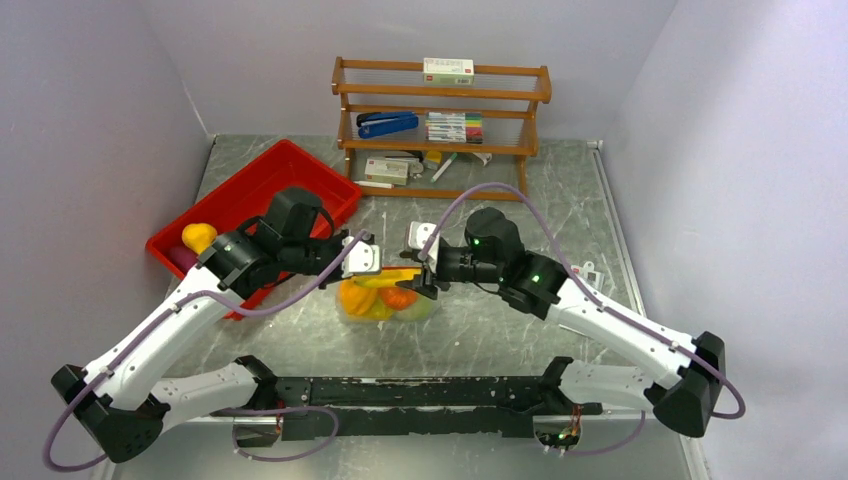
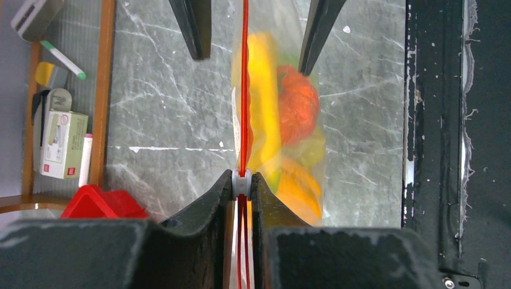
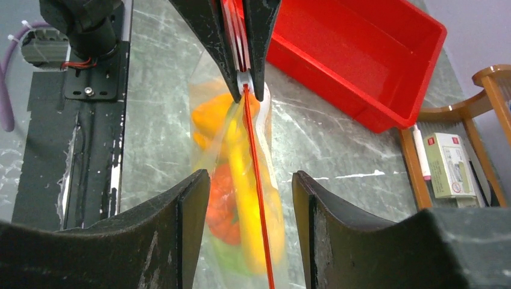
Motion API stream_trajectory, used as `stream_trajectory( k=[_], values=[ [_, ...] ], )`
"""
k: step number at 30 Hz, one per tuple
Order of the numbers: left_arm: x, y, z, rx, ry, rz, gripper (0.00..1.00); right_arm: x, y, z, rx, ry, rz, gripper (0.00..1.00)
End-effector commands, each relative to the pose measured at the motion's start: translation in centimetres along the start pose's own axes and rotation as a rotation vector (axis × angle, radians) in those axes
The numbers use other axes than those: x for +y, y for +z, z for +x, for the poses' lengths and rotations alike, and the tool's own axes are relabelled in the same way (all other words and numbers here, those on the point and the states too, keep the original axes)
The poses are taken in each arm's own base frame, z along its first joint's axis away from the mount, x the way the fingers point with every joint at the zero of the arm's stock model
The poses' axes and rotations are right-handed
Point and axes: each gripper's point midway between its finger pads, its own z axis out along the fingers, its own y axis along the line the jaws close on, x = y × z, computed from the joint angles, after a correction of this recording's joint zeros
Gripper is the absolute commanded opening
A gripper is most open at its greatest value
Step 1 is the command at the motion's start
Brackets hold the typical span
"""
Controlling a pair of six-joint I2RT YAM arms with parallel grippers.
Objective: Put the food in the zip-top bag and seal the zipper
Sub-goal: Zip the zipper food storage bag at the center of the board, then place the zipper food storage bag at the center of the board.
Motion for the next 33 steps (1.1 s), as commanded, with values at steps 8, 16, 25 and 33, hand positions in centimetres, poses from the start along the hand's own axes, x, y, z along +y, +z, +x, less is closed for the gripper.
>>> stream_trajectory(
  k=[8,16,25,33],
  values=[
    [0.7,-1.0,-2.5,-0.117,0.051,-0.057,0.07,-2.3,1.2,1.9,0.057,-0.065,0.103,0.0],
    [-0.1,-2.5,0.9,0.01,-0.026,-0.133,0.07,-3.6,-3.3,3.2,0.124,-0.062,0.197,0.0],
    [-0.9,-3.3,2.9,0.086,-0.072,-0.152,0.07,-4.4,-6.2,3.8,0.16,-0.049,0.283,0.0],
    [-0.7,-3.9,3.4,0.107,-0.065,-0.19,0.07,-5.4,-7.8,3.8,0.183,-0.04,0.352,0.0]
  ],
)
